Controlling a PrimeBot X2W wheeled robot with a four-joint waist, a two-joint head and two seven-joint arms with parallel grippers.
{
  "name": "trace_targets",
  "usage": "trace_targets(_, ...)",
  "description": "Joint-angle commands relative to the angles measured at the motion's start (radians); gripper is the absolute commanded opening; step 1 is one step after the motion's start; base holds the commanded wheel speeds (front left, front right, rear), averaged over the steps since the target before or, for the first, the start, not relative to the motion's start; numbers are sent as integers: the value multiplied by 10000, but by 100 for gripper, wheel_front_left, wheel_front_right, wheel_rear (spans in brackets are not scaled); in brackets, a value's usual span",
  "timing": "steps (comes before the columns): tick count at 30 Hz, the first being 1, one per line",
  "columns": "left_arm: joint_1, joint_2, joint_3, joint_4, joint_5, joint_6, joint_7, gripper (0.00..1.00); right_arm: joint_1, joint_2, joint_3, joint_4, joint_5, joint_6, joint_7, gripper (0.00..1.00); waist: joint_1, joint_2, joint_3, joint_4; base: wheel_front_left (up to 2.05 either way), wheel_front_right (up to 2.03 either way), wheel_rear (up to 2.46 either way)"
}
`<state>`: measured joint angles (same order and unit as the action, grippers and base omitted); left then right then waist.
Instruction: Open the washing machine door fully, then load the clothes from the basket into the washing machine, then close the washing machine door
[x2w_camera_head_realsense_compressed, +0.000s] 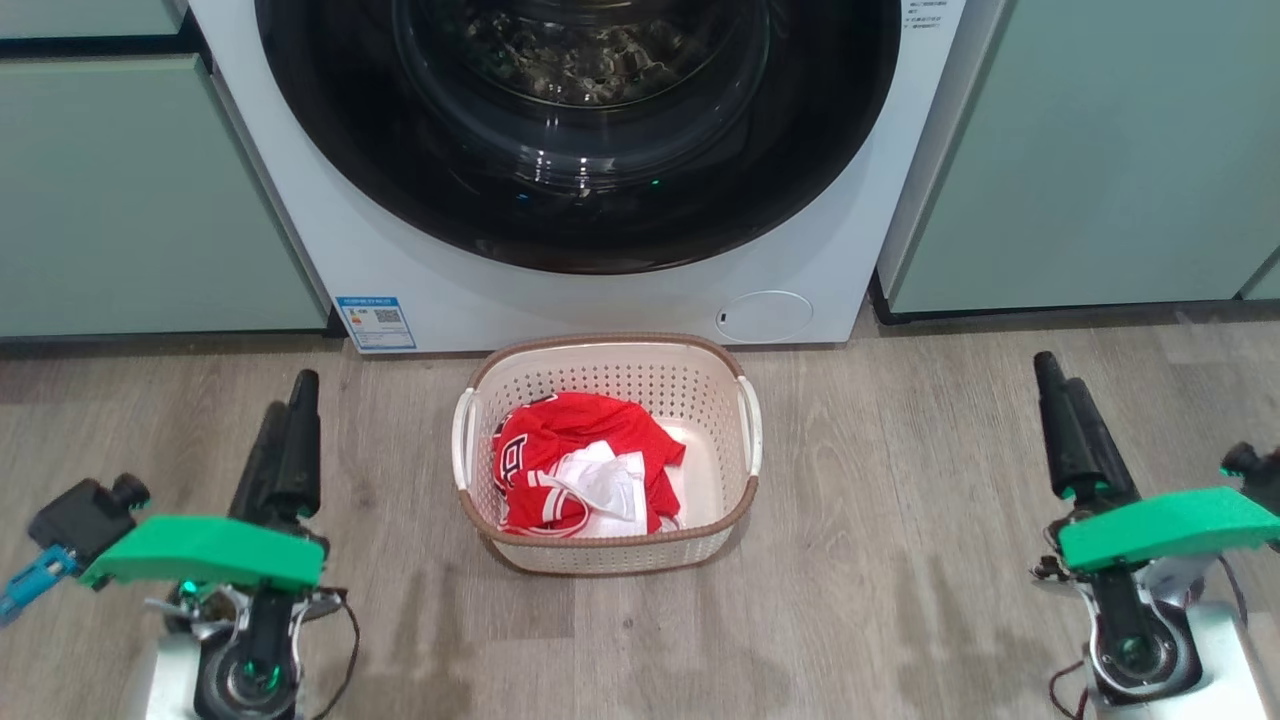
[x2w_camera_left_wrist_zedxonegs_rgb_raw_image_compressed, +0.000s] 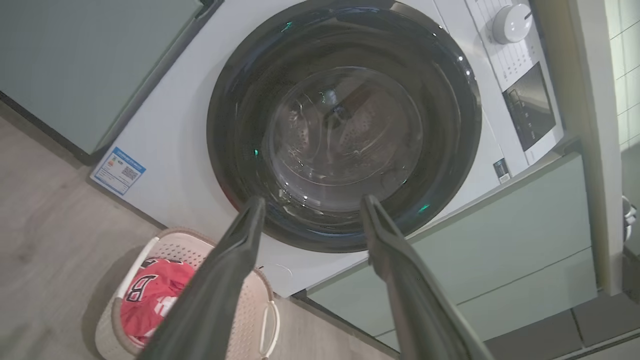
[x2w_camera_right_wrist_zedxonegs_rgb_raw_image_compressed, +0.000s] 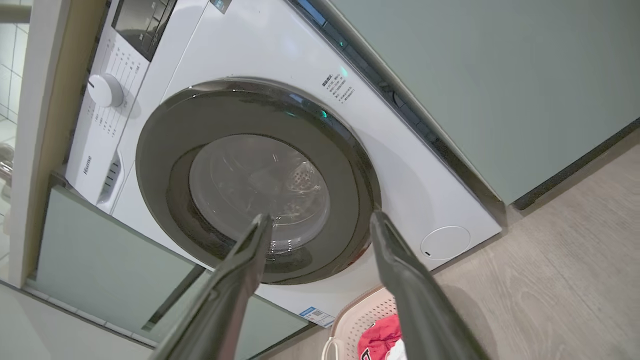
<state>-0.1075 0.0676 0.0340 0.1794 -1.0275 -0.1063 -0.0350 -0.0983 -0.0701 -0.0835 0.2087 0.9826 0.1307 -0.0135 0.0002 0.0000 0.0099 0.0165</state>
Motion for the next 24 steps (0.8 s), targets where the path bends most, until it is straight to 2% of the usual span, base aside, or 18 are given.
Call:
trace_targets(1, -590, 237, 106, -433, 441, 55, -121, 100, -595, -185, 137, -453, -452, 1, -100, 100, -2, 0, 9, -1, 0, 0, 0)
trace_targets(10, -629, 505, -222, -498, 2211, 354, -384, 100, -609, -97, 292, -521, -2069, 1, -125, 100, -2, 0, 51, 20, 0, 0, 0)
trace_targets(24, -763, 819, -694, -181, 4182, 701, -794, 100, -634, 79, 255, -118, -4178, 1, -380, 100, -2, 0, 113, 90, 0, 0, 0)
